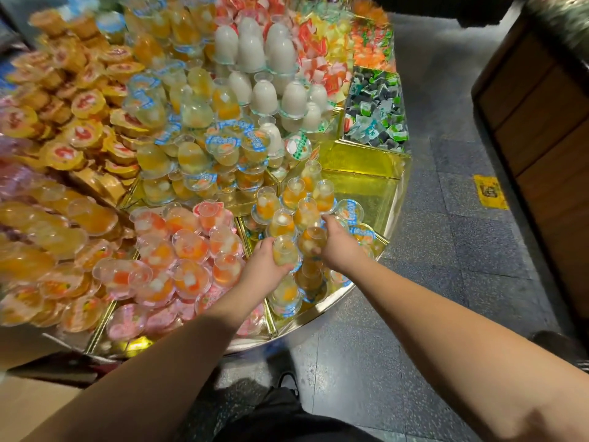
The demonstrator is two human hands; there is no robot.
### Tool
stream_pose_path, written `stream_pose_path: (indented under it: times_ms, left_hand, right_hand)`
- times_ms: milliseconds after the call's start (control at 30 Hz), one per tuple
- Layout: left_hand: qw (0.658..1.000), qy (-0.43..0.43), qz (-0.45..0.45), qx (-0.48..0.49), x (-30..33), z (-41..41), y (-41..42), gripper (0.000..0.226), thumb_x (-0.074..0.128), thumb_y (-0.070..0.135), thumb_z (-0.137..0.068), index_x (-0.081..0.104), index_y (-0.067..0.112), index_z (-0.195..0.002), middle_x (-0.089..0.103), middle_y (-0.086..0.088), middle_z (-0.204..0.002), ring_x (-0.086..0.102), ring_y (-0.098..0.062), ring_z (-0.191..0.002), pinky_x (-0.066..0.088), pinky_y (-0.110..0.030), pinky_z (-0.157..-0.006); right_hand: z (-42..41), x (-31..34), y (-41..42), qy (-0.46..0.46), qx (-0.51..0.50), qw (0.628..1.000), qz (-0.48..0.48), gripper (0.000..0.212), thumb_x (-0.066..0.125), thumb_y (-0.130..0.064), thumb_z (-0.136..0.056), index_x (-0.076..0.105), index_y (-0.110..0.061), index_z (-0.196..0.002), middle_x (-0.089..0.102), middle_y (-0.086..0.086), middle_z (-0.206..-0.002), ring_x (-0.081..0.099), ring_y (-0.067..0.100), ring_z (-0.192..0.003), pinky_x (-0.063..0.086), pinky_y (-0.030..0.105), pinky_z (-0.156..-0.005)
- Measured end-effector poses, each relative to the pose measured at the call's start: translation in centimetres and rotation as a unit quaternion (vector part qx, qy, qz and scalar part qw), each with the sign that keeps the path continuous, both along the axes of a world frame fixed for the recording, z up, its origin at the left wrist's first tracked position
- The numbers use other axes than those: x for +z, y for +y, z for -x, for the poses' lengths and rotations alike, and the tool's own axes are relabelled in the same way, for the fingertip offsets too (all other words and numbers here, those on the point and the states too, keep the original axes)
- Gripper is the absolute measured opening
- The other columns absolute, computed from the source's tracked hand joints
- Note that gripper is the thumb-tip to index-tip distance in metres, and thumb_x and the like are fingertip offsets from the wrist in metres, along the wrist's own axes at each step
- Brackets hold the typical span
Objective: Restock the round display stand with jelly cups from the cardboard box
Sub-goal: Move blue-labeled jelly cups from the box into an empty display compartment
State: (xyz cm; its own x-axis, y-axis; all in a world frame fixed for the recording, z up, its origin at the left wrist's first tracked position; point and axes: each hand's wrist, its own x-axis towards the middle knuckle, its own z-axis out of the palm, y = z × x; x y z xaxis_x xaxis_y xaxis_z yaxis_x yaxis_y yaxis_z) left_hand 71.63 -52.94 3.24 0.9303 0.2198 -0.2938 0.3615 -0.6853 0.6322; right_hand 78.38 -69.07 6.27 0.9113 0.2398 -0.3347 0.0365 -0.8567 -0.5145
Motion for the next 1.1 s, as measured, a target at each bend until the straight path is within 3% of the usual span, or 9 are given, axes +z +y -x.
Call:
stream_pose_path:
  times_ms: [167,300,400,533,700,833,933,1100]
  left_hand:
    - [1.000,-0.016,-0.024,-0.011,2.0,1.5,0.0,0.082,0.073,0.036,-0.085,0.030,0.013,-0.150,0.037,-0.006,-0.151,0.047,-0.024,-0.131,0.043,-0.037,-0.102]
    - [0.994,-0.100,-0.042,-0.008,4.7,4.5,-0.3,0.066,0.068,0.030,-0.089,0.038,0.015,-0.146,0.040,-0.004,-0.146,0.047,-0.021,-0.127,0.043,-0.033,-0.099]
    - [0.985,-0.166,-0.038,0.010,6.9,8.3,-0.1,0.053,0.066,0.028,-0.090,0.048,0.014,-0.139,0.042,-0.004,-0.145,0.040,-0.022,-0.135,0.035,-0.032,-0.106]
    - [0.979,-0.194,-0.054,0.030,8.8,14.5,1.2,0.046,0.064,0.030,-0.091,0.052,0.017,-0.134,0.048,-0.004,-0.140,0.042,-0.022,-0.133,0.035,-0.033,-0.105]
    - [0.977,-0.170,-0.091,0.085,9.3,23.3,4.4,0.043,0.062,0.033,-0.093,0.055,0.016,-0.131,0.050,-0.002,-0.134,0.045,-0.021,-0.127,0.037,-0.035,-0.101]
    - [0.975,-0.144,-0.100,0.134,9.2,31.0,9.4,0.040,0.066,0.027,-0.090,0.059,0.013,-0.126,0.053,-0.008,-0.130,0.046,-0.028,-0.126,0.037,-0.036,-0.101]
    - [0.968,-0.111,-0.108,0.195,8.9,36.5,14.0,0.039,0.068,0.021,-0.086,0.062,0.010,-0.123,0.056,-0.012,-0.125,0.050,-0.032,-0.120,0.039,-0.038,-0.101]
    - [0.953,-0.041,-0.104,0.282,8.2,46.3,21.3,0.040,0.065,0.019,-0.084,0.061,0.014,-0.123,0.057,-0.009,-0.124,0.057,-0.029,-0.111,0.047,-0.035,-0.092]
  right_hand:
    - [1.8,1.5,-2.0,-0.044,-0.013,0.999,0.004,0.074,0.065,-0.022,-0.089,0.026,-0.018,-0.152,0.033,0.009,-0.155,0.053,0.029,-0.124,0.042,0.033,-0.092]
    - [5.0,3.2,-3.5,-0.084,-0.018,0.996,0.006,0.059,0.062,-0.029,-0.093,0.038,-0.015,-0.145,0.042,0.011,-0.146,0.054,0.030,-0.120,0.043,0.037,-0.098]
    - [8.6,4.5,-3.9,-0.115,-0.005,0.993,-0.002,0.052,0.062,-0.030,-0.091,0.047,-0.013,-0.138,0.051,0.010,-0.137,0.055,0.028,-0.118,0.046,0.042,-0.099]
    - [14.7,6.0,-2.7,-0.134,0.057,0.989,-0.021,0.038,0.060,-0.026,-0.091,0.060,-0.011,-0.127,0.060,0.009,-0.126,0.057,0.027,-0.114,0.045,0.035,-0.094]
    - [22.4,7.4,1.1,-0.150,0.175,0.973,-0.033,0.029,0.057,-0.027,-0.095,0.064,-0.012,-0.119,0.063,0.006,-0.117,0.059,0.023,-0.107,0.043,0.029,-0.082]
    - [27.3,8.2,6.4,-0.144,0.263,0.953,-0.030,0.029,0.057,-0.028,-0.093,0.064,-0.014,-0.118,0.065,0.008,-0.118,0.059,0.026,-0.109,0.048,0.035,-0.090]
    - [30.4,8.6,11.5,-0.148,0.342,0.928,-0.016,0.030,0.058,-0.028,-0.093,0.063,-0.013,-0.118,0.065,0.011,-0.118,0.059,0.028,-0.109,0.047,0.035,-0.087]
    - [36.1,8.3,21.6,-0.133,0.456,0.880,-0.011,0.031,0.058,-0.027,-0.095,0.059,-0.010,-0.122,0.062,0.012,-0.120,0.057,0.029,-0.111,0.044,0.035,-0.087]
